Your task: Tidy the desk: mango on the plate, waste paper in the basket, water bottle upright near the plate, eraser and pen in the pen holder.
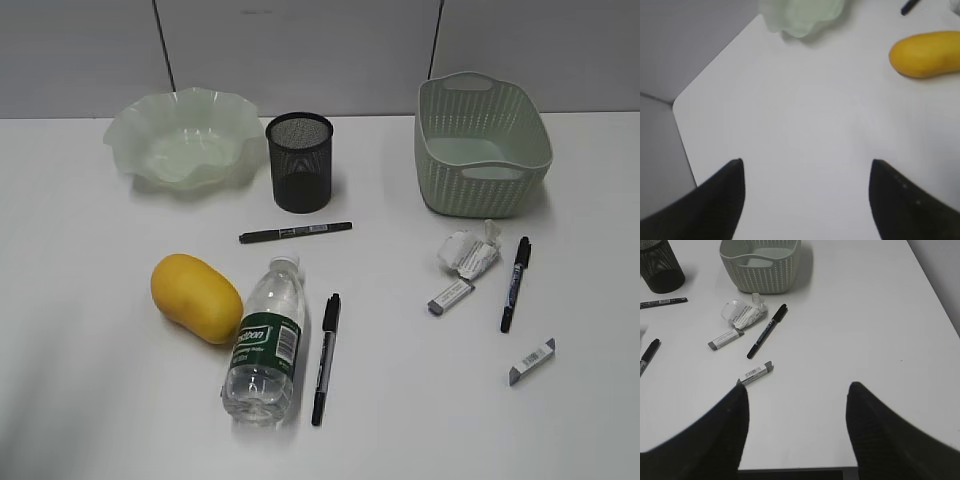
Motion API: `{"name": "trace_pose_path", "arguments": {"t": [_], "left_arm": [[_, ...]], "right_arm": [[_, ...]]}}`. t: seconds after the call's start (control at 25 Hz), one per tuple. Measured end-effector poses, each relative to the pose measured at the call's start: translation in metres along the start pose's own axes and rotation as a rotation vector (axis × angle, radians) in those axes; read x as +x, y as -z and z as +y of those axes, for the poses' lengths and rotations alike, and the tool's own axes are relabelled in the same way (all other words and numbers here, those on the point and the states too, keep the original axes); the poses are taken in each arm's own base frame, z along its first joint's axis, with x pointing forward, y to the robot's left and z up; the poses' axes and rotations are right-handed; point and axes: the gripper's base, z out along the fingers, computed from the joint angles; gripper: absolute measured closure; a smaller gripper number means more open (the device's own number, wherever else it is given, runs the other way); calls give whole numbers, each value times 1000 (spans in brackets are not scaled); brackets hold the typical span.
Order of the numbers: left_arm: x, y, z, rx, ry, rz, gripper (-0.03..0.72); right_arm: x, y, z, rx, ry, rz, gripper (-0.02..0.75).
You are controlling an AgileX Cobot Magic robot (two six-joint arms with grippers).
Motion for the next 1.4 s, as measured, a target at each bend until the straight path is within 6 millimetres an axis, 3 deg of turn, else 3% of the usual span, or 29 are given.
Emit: {"name": "trace_pose_path", "arguments": {"t": [0.2, 0.4, 0.56, 0.76, 1.08, 1.4], "left_arm": [[-42, -58, 11, 158, -266, 90, 110], [-84, -109, 12, 340, -409, 37, 139], [-116, -144, -3, 462, -541, -40, 141], [-142, -184, -33, 568, -696, -60, 141], [-134, -238, -72, 717, -834, 8, 142], [-118, -267, -91, 828, -852, 96, 142]], "right_arm": [[0, 0, 0, 0, 0, 0, 248], [0, 0, 0, -1, -1, 0, 248], [0, 0, 0, -1, -1, 0, 248], [0, 0, 0, -1, -1, 0, 248], [0, 0, 0, -1, -1, 0, 248], [0, 0, 0, -1, -1, 0, 248]]}}
